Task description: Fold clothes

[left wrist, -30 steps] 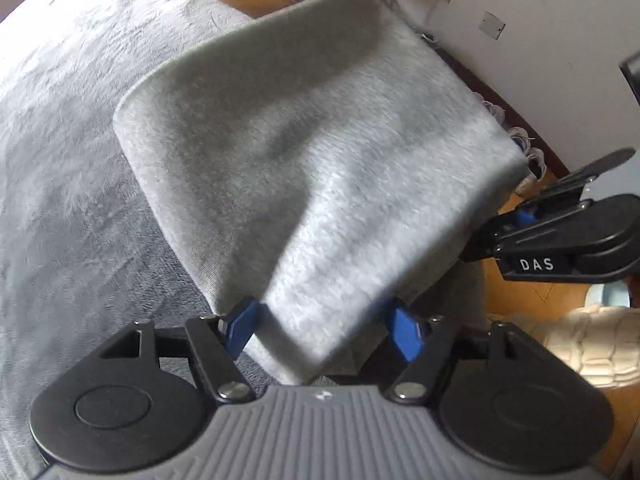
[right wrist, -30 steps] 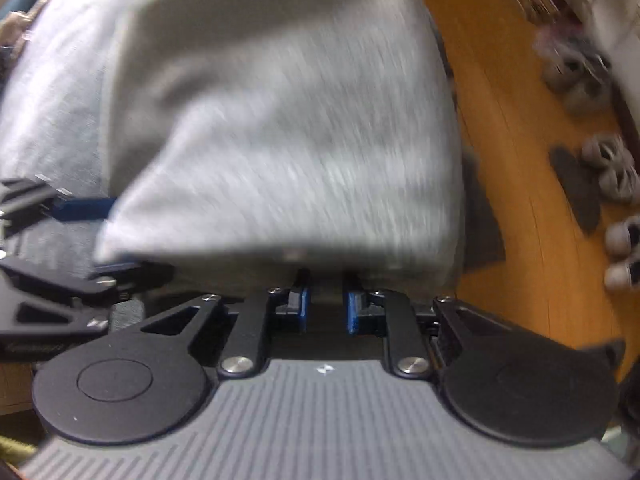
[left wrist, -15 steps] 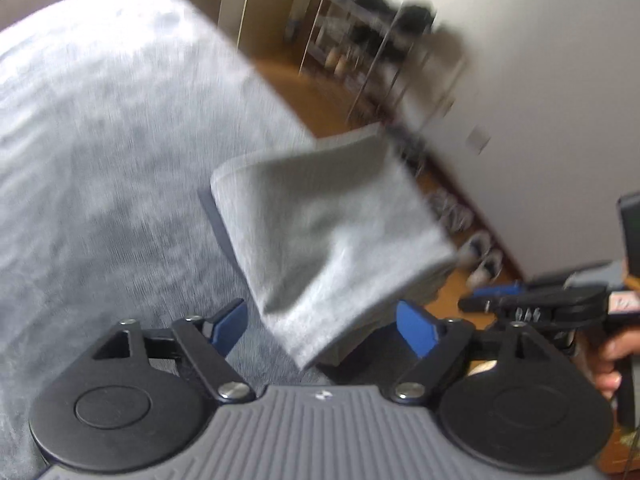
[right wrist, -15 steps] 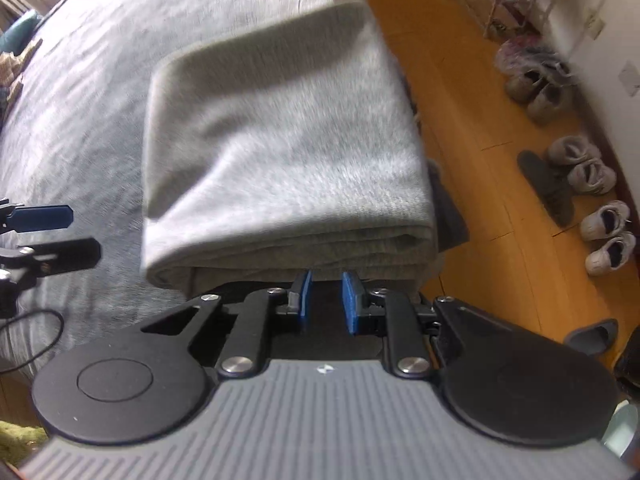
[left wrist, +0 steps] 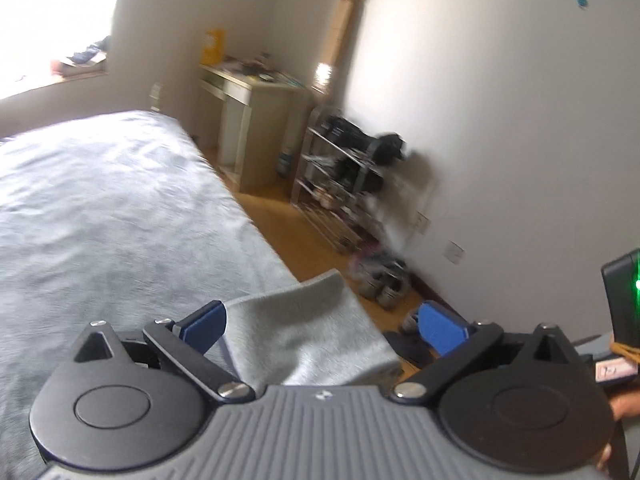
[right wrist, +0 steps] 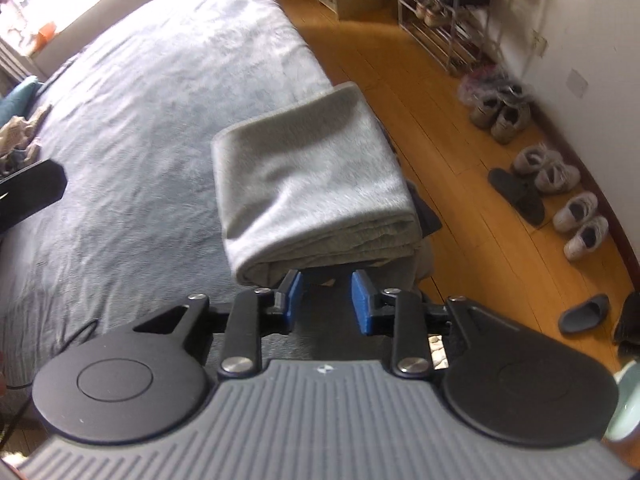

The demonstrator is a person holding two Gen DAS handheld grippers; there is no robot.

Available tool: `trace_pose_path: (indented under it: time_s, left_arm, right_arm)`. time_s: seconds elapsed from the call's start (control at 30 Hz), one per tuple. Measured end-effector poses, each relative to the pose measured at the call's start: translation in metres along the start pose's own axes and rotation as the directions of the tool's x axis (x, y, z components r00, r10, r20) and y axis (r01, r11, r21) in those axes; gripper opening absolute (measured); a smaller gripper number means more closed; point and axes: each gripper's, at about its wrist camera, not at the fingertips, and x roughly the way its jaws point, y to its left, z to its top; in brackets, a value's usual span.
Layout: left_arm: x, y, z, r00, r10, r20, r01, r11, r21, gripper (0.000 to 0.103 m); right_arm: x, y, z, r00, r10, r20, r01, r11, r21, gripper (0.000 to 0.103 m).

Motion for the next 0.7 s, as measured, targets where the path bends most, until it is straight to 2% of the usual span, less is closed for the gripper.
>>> trace_pose_path:
  time_s: [0.1,0.17,0.37,0.47,0.57,0.7]
  left_arm:
    - [-0.024,-0.012,0.007,0.994,0.085,0.063,-0.082,0.996,-0.046,0.103]
    - [-0.036,-0.024,0.012,0.984,0.148,0.101,-0.143,0.988,-0.061,0.103]
    - [-0.052,-0.061,0.029,0.971,0.223,0.084,-0.211,0.969,-0.125,0.103]
    - [-0.057,-0.078,0.035,0.954,0.280,0.110,-0.265,0.954,-0.137,0.103]
    - [-0.061,-0.090,0.040,0.931,0.344,0.120,-0.326,0.934,-0.146,0.103]
    - [-0.059,-0.104,0.050,0.946,0.323,0.039,-0.318,0.943,-0.098,0.103]
  right_arm:
    - [-0.012,0.000,0.003,0.999,0.039,0.037,-0.038,0.999,-0.031,0.039]
    - [-0.016,-0.003,0.006,0.996,0.064,0.065,-0.060,0.997,-0.056,0.041]
    - [-0.029,-0.017,0.012,0.989,0.133,0.065,-0.124,0.983,-0.135,0.041]
    - [-0.036,-0.026,0.010,0.984,0.159,0.081,-0.147,0.980,-0.134,0.050]
    - [-0.040,-0.028,0.009,0.984,0.166,0.067,-0.153,0.973,-0.173,0.052]
    - [-0.051,-0.022,0.010,0.985,0.152,0.075,-0.131,0.963,-0.235,0.058]
